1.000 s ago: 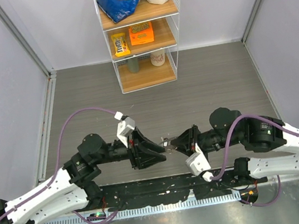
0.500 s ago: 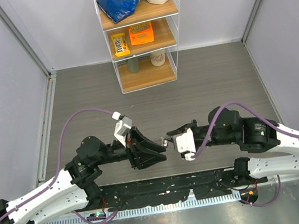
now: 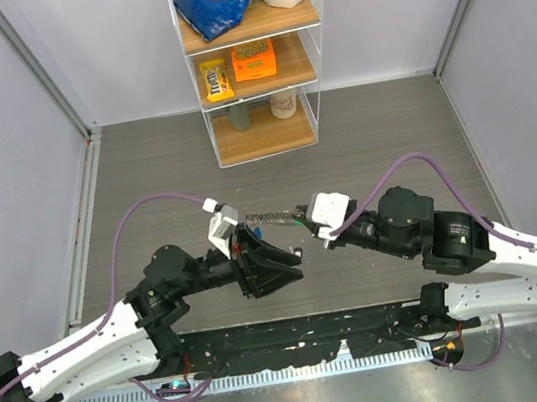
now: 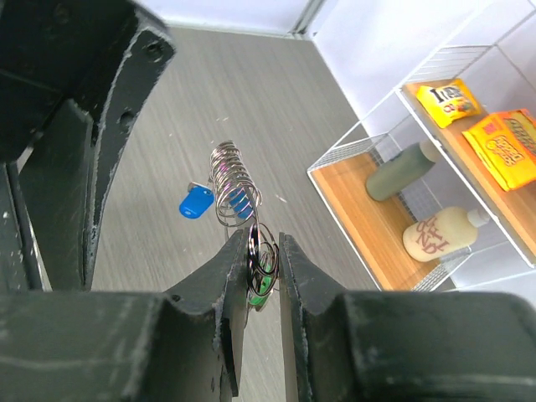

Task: Put the keys on the keyring

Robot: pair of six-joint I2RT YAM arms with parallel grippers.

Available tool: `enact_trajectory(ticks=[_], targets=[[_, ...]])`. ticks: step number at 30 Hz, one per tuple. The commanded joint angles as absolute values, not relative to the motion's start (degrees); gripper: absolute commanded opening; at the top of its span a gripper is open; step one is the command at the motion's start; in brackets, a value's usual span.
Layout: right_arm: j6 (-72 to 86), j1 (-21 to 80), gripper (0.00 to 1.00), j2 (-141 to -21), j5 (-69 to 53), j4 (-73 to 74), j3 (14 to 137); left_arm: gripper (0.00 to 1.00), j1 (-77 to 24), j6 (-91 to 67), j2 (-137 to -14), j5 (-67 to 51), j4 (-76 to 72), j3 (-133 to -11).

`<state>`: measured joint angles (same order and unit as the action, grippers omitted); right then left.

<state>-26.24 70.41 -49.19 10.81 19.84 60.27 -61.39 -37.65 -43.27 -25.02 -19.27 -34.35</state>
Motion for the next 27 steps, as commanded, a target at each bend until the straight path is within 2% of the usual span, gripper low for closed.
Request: enact_trajectory(ticks=[1,5,13,19,27], targets=[[-22.24,70.75,0.05,-46.93,18.44,7.13,58.98,0.43,-61.35,-38.06,-41.75,-17.77,-26.71,-32.26],[-18.90,70.75,0.05,-47.37,20.91,4.92,59.15,0.49,-61.43,-36.74,-39.56,-12.22,-30.49,-30.85],[-13.63,70.84,0.05,-47.64,21.53,4.92,59.59,0.60,-61.35,-35.68,-38.06,-9.93,-36.03,-31.72],[-12.83,70.75,0.05,-46.85,19.52,4.57,58.62,0.71,-61.35,-33.58,-37.79,-7.21,-33.23,-34.36],[-12.83,70.75,0.05,-45.88,17.67,4.92,58.01,0.76,-61.26,-30.50,-38.67,-3.78,-27.17,-39.02]])
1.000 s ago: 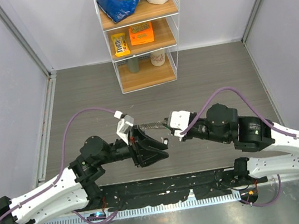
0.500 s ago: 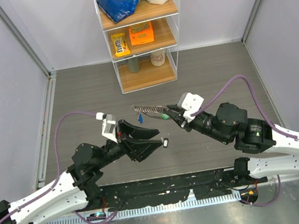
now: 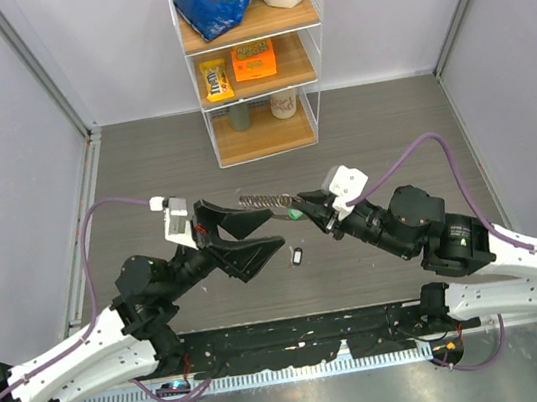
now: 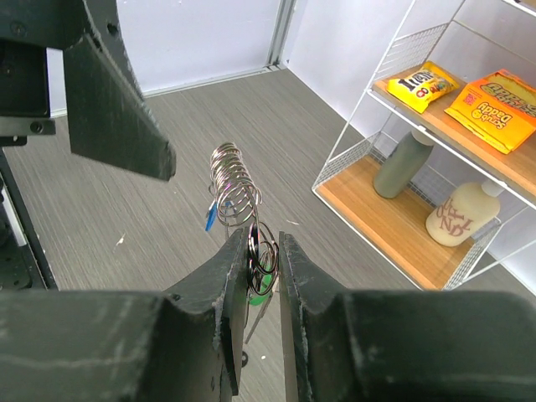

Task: Put the keys on the keyring

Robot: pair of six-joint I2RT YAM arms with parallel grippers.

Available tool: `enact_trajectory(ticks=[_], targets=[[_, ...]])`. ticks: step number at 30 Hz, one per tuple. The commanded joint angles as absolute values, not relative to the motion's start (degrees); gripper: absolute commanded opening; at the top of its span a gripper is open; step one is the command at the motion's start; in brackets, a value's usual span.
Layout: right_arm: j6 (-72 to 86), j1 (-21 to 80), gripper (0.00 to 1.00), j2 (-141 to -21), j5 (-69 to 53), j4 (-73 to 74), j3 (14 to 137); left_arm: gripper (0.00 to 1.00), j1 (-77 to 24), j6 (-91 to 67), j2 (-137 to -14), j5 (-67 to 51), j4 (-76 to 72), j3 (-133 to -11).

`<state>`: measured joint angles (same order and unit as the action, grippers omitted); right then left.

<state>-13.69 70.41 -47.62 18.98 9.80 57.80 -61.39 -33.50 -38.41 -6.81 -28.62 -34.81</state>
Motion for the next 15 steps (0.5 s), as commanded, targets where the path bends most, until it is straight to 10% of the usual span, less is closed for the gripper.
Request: enact_trajectory(ticks=[1,15], targets=[[-12.75,70.75,0.05,-45.70,17.49,4.83,58.01,0.76,-61.35,-30.32,-39.02,-3.26,-26.38,-39.55],[-13.80,70.84,0.05,-44.03,15.56,4.83,57.22,0.77,-60.65,-32.17,-43.42,-3.34,-24.17,-42.54]])
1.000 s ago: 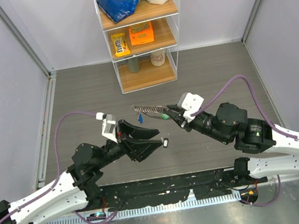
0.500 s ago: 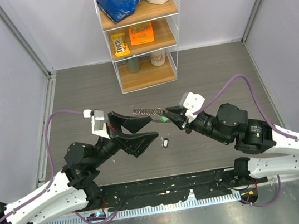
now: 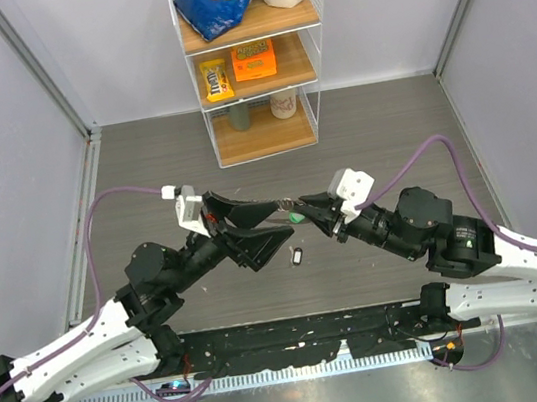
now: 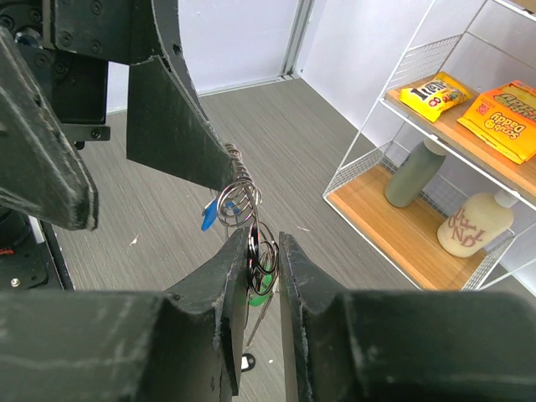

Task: Put the keys on the keyring

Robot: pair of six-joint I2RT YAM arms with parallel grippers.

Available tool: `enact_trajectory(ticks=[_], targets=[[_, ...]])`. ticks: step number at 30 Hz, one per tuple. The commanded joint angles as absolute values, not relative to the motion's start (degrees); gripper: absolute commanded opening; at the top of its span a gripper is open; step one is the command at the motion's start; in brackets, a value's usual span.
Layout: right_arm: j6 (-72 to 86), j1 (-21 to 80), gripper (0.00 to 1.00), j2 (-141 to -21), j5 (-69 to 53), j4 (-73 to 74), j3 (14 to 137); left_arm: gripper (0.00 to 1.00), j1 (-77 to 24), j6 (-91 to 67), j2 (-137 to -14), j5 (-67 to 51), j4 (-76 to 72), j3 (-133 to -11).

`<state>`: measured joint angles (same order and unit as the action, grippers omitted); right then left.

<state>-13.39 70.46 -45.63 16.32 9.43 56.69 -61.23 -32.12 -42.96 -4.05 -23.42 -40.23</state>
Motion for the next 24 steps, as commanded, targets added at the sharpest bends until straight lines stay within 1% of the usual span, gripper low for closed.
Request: enact_trajectory(ticks=[1,24], targets=[[-13.71,70.84,0.05,-43.86,15.56,4.83,57.22,0.77,-60.73,-32.25,-43.33,-3.17,-24.17,-42.63],[-13.97,70.93,0.05,-43.42,14.33,4.92,56.87,0.78,-59.68,-35.16,-47.29,-6.15,-25.93,-43.95]])
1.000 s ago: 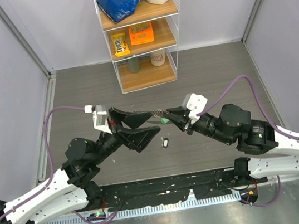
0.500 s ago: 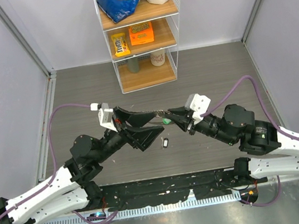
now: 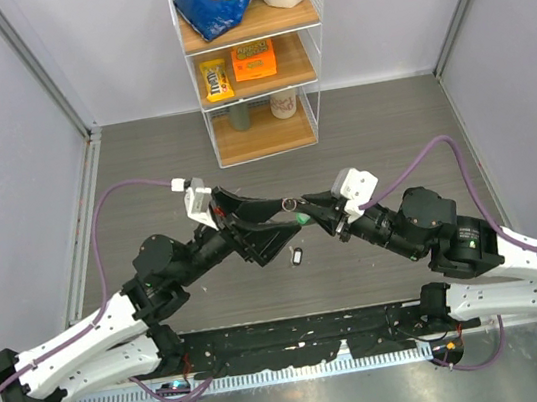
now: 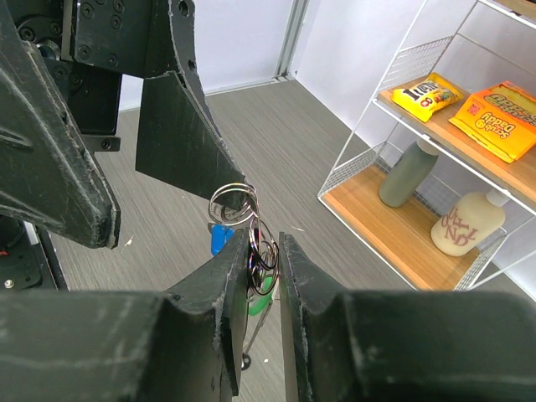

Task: Put the keys on the keyring

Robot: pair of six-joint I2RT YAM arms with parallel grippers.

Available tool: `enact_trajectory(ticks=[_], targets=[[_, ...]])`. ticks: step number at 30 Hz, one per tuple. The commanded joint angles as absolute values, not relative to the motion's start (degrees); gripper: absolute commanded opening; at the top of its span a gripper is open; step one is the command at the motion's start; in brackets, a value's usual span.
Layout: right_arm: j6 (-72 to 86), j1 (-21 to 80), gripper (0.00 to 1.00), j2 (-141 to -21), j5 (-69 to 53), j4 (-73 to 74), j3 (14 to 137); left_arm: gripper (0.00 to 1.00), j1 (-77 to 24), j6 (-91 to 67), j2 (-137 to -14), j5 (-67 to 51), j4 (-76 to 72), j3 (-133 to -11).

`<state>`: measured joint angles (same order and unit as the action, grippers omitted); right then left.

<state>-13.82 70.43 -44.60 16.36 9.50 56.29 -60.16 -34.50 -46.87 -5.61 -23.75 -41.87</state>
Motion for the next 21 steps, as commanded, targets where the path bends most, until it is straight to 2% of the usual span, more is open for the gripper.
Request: enact_trajectory(ticks=[1,7,12,21], targets=[[-14.15,70.93,0.05,-43.42,14.50,5.01,56.87,0.77,-59.50,-35.33,-47.37,-6.41,-26.01,-43.95],[-14.41,70.93,0.06,-43.86,14.59,4.75,56.60,0.72,-59.41,-36.12,-47.81,-7.47,-26.28,-44.12],[-14.68,70.93,0.05,-43.68,14.41,4.66,56.34,0.56,-58.80,-36.47,-47.81,-7.73,-26.72,-43.95],[-14.85,71.01,0.05,-43.33,14.06,5.01,55.37,0.41,-57.57,-37.35,-48.16,-8.35,-27.60,-43.33]])
